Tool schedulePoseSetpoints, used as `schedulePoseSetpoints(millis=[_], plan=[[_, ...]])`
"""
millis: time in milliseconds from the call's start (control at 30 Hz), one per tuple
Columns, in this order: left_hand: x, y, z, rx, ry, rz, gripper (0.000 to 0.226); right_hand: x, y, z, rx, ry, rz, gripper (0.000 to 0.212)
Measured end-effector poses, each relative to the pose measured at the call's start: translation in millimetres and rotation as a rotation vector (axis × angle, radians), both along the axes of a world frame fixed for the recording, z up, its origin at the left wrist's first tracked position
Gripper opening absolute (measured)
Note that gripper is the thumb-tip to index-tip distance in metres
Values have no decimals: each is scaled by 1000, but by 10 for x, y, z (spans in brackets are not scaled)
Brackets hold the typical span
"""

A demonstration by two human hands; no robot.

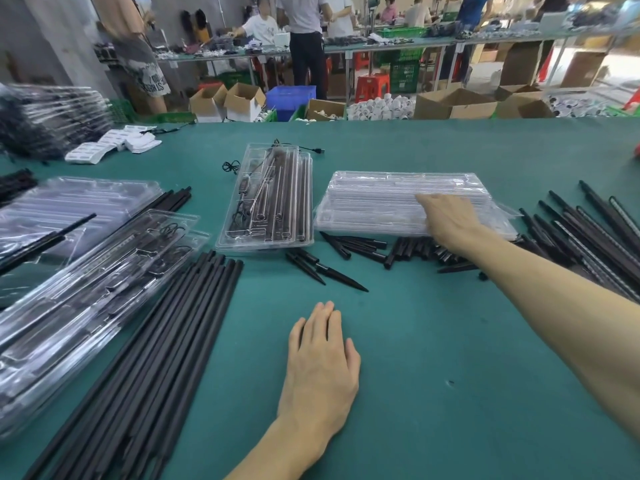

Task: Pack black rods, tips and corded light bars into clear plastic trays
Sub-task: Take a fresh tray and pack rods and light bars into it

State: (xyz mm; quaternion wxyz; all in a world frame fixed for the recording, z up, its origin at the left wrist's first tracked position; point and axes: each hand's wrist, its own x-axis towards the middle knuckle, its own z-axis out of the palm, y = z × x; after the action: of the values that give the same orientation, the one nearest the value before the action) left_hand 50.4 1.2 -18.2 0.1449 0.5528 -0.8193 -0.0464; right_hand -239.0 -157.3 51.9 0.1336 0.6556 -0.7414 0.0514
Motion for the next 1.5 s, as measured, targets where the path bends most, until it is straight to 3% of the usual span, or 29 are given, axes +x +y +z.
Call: schedulePoseSetpoints(millis=[67,233,400,567,867,1133,1233,1333,1500], plan=[[-3,-4,1,1,-1,2,54,31,8,18,24,37,2,30],[1,-12,-14,2,3,-1,55,106,-21,109,-133,194,53,29],[1,-18,-23,4,10,-3,56,-18,-52,233,-298,152,63,32],[0,-11,-21,3,32,-3,56,5,75,183,-251,97,11,22],[1,2,-18,-27,65,-3,49,267,537,197,-217,89,35,37],[10,-16,-18,-49,143,-4,46,619,1843,255,-53,125,52,46],[17,-22,-9,-6,181,-7,45,782,2424,162,3,103,36,65],[35,-31,30,60,352,31,51,952,2915,19,44,87,48,76],[317,-10,189,263,1107,184,32,1135,3503,-201,-18,-45,6,94]])
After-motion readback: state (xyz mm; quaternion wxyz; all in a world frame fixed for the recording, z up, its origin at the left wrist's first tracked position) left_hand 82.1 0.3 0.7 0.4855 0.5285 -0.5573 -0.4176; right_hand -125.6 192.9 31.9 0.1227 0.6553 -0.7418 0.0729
